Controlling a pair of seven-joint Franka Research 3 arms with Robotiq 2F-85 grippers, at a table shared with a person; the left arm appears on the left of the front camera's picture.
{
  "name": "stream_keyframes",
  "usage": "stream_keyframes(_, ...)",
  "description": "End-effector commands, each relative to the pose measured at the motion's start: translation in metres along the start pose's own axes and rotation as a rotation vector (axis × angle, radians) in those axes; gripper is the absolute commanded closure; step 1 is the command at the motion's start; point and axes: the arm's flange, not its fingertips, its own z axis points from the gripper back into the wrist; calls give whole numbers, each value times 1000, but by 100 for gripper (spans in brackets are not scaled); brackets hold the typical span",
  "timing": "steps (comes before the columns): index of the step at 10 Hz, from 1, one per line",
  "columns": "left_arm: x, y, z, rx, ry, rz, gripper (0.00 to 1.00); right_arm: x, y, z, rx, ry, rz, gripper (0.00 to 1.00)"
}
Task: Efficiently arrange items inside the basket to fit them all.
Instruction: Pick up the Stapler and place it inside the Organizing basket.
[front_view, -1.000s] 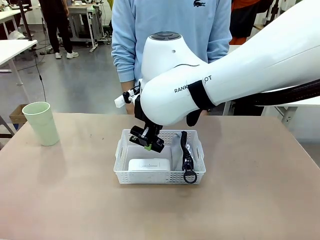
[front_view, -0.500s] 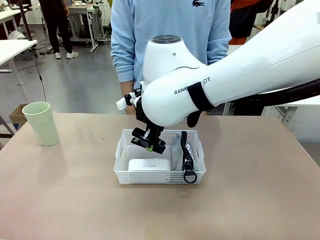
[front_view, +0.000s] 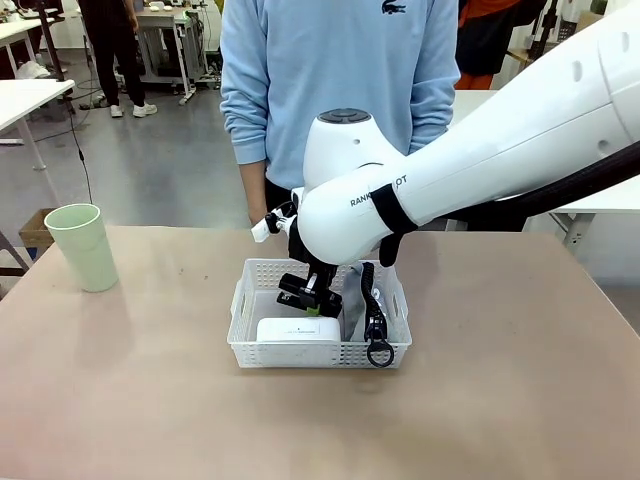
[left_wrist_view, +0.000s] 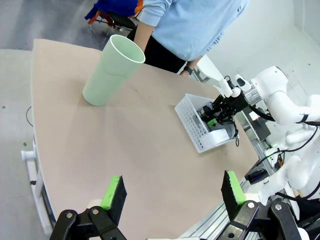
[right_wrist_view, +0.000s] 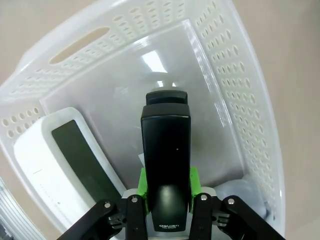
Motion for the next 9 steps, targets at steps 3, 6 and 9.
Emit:
stream_keyframes(3,-1,-3,-2,-12,-25,-15,0,4,-6,-12,19,5,24,63)
stream_keyframes(6,-1,-3,-2,-12,-25,-15,0,5,-6,-15,19,16,28,63)
stream_keyframes(9,-1,-3,-2,-12,-25,-15,0,5,-7,-16,20,15,31,0)
